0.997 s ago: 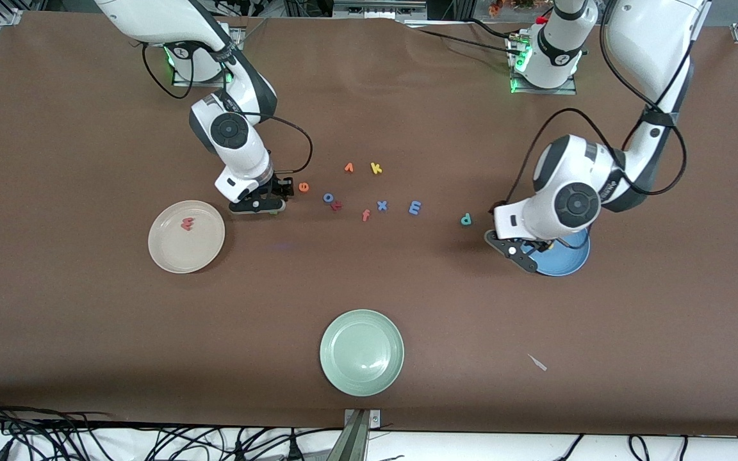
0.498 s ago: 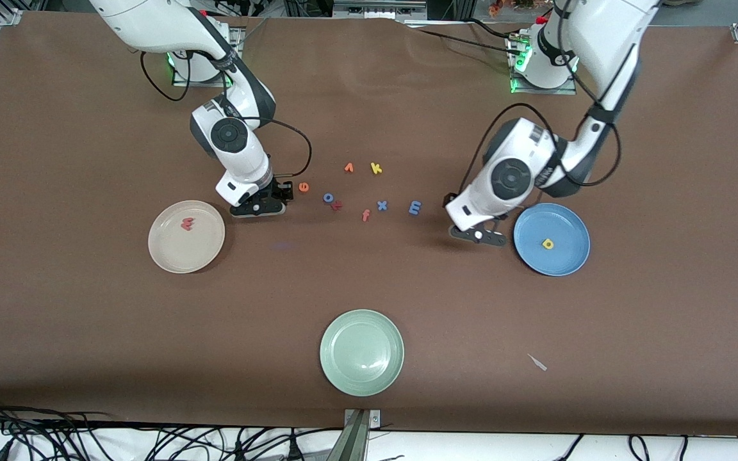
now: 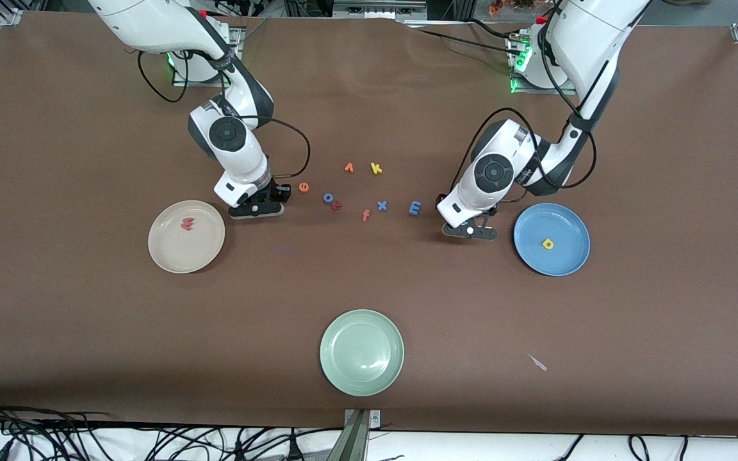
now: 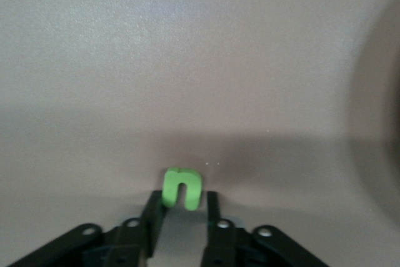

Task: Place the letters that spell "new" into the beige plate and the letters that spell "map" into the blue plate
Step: 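Grasp the n with the right gripper while the left gripper grasps the p, then put the n on the white plate while the left gripper drops the p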

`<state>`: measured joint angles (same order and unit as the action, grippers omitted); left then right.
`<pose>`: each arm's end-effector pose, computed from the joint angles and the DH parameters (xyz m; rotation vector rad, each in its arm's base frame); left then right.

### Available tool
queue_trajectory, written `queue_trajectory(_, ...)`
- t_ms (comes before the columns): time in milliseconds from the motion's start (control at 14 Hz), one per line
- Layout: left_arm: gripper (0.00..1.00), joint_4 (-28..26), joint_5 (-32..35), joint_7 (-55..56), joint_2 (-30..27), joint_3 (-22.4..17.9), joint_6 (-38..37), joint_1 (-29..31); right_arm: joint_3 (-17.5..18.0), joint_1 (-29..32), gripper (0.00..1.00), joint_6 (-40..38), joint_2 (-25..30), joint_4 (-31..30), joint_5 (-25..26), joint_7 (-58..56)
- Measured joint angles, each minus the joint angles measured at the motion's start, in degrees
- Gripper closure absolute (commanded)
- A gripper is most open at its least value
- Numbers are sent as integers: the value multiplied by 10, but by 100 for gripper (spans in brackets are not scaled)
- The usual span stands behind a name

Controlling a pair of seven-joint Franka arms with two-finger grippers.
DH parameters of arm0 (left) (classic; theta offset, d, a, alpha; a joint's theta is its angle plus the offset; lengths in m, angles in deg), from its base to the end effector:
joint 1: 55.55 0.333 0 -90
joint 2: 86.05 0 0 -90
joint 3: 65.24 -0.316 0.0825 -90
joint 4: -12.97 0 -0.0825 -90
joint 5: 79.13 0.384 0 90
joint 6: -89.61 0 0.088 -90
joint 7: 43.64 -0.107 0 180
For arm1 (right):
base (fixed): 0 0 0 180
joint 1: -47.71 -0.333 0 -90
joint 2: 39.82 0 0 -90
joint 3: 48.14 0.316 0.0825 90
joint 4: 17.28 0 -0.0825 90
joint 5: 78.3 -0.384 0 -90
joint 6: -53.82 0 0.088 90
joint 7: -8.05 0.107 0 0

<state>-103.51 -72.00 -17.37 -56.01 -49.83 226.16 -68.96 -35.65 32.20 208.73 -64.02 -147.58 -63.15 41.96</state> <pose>0.5097 -0.2794 0.1802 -3.1077 0.1824 0.2491 0.4654 0.2622 0.1756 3.1271 0.1812 0.0560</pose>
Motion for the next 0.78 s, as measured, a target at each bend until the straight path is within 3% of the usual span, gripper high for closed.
queue_trajectory(142,65,-4,10,1,7,-3,23,8,-2,0,85,-2,0,3,2,-4)
queue_trajectory(285,95,-4,11,1,15,-3,30,15,-7,1,86,-28,0,20,7,-16)
queue_trajectory(356,100,-3,11,1,15,-2,31,16,-8,2,86,-48,1,33,8,-24)
queue_trajectory(570,100,-1,11,1,12,-1,29,16,-18,4,86,-137,20,75,9,-78)
queue_trajectory(783,100,11,11,-1,9,-2,2,18,-67,5,85,-195,55,86,9,-184)
